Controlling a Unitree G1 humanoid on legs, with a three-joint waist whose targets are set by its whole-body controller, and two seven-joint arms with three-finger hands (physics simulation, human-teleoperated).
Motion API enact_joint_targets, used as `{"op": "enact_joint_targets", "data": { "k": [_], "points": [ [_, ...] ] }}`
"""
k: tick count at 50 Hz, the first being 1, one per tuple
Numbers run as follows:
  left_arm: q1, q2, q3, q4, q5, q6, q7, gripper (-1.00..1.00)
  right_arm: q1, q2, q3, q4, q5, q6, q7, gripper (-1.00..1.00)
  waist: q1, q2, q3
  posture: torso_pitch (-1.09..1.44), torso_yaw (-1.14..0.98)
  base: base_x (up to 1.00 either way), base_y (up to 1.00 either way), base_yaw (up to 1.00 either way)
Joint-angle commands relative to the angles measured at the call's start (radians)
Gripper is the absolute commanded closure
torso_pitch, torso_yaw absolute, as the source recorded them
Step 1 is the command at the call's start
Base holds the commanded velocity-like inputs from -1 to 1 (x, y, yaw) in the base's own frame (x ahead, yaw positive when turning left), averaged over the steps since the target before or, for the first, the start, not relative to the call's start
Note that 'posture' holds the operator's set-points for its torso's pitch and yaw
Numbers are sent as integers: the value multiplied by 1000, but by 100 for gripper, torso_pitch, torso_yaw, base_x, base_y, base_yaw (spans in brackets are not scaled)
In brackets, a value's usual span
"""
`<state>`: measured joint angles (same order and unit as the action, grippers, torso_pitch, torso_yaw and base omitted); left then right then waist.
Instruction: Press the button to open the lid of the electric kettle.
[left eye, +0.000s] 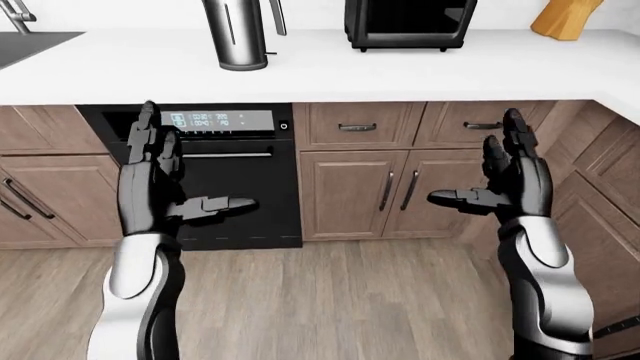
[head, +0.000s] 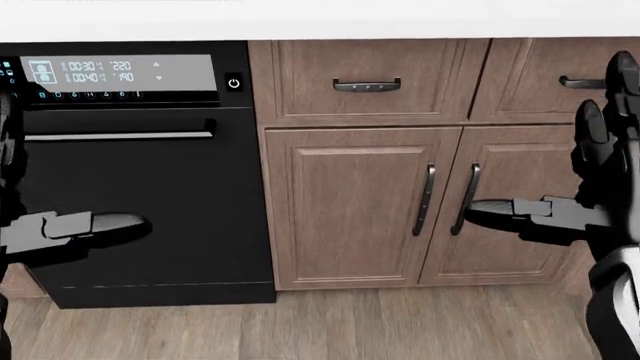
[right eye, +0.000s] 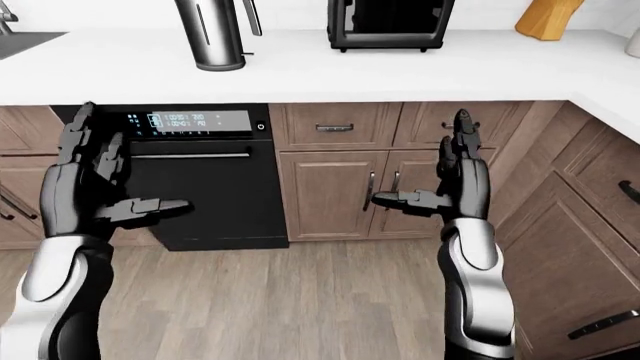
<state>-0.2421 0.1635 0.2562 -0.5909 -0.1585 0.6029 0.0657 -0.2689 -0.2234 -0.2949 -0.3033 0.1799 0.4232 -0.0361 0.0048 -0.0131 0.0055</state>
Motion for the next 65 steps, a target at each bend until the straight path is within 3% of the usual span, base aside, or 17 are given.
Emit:
{"op": "enact_joint_targets", "data": {
  "k": [1,4,10,26,27,33,36,40,43,45,47,49,53,55,56,59,65],
  "points": [
    [-44,24,24,-46,-34,47,10,-100,-29,-30,-1,-47,-7,-20,9,-100,0,1,-15,0,0,0,0,0],
    [-80,52,85,-53,-97,90,37,-100,-54,-57,-42,-88,35,41,14,-100,0,3,-10,0,0,0,0,0],
    [-114,130,131,-57,-175,122,81,-100,-106,-151,-106,-107,81,82,12,-100,1,6,3,0,0,0,0,0],
    [-145,207,166,-82,-233,174,118,-100,-127,-186,-125,-144,119,134,0,-100,-1,7,16,0,0,0,0,0],
    [-146,208,166,-85,-235,176,119,-100,-125,-185,-125,-149,122,137,0,-100,-2,11,0,0,0,5,0,0],
    [-147,211,165,-90,-236,176,123,-100,-124,-185,-123,-157,127,140,1,-100,-2,11,33,0,0,14,0,0],
    [-148,211,166,-93,-239,181,125,-100,-127,-189,-126,-164,133,148,2,-100,-4,7,35,0,0,19,0,0],
    [-152,217,174,-95,-246,188,127,-100,-126,-191,-126,-176,138,154,6,-100,-5,31,32,0,0,22,1,0],
    [-150,218,173,-96,-248,187,128,-100,-127,-194,-130,-186,145,164,7,-100,-8,78,36,0,0,31,8,0],
    [-151,220,173,-99,-249,191,129,-100,-126,-194,-131,-187,147,165,8,-100,-2,56,36,0,0,32,8,0],
    [-145,219,174,-90,-245,180,124,-100,-128,-196,-131,-189,149,167,9,-100,-5,69,37,0,0,32,7,0],
    [-153,222,177,-92,-250,189,128,-100,-133,-199,-133,-194,154,175,8,-100,-3,58,26,0,0,36,14,0],
    [-151,223,176,-95,-251,189,129,-100,-130,-197,-130,-197,156,175,9,-100,11,4,41,0,0,38,19,0],
    [-152,225,178,-93,-252,189,127,-100,-132,-198,-130,-196,156,175,10,-100,13,-49,25,0,0,37,18,0],
    [-152,225,178,-93,-252,190,127,-100,-130,-197,-130,-196,156,173,11,-100,-2,-27,29,0,0,40,18,0],
    [-152,225,178,-96,-253,193,129,-100,-131,-199,-131,-198,156,175,12,-100,-7,-41,32,0,0,41,18,0],
    [-156,239,193,-92,-261,193,134,-100,-140,-198,-142,-211,190,209,-4,-100,-13,-17,34,0,0,43,36,0]
  ]
}}
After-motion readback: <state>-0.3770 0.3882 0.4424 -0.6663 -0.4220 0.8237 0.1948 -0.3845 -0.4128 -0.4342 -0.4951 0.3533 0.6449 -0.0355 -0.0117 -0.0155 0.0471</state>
